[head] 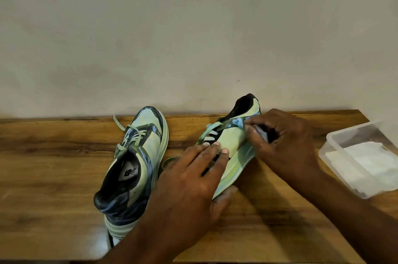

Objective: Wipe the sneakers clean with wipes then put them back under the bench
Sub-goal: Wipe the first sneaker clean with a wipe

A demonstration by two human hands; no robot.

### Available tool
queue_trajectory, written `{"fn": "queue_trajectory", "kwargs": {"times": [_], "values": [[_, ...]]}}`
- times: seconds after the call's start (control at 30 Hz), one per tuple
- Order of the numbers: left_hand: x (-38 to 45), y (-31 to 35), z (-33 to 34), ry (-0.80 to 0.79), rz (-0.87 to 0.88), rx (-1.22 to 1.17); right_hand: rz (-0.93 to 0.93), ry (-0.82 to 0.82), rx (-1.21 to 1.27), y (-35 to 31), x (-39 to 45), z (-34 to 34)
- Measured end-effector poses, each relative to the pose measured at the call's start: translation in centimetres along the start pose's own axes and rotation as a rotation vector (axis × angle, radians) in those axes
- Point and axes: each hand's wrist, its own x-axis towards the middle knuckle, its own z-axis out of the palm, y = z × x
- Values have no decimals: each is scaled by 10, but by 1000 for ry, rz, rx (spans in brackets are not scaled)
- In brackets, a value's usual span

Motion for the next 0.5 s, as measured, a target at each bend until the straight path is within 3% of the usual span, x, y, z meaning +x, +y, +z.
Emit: {"fn": "queue_trajectory", "kwargs": {"times": [0.07,0.23,0.4,0.5], "values": [[-1,1,1,5,14,16,19,9,-12,-4,-2,3],[-4,2,5,16,53,52,-80,-149,21,-22,-13,9],[-8,3,11,7,136,122,33,-20,-83,-7,0,-1],[-9,4,14,6,152,122,46,-147,-30,-21,-11,5]]}}
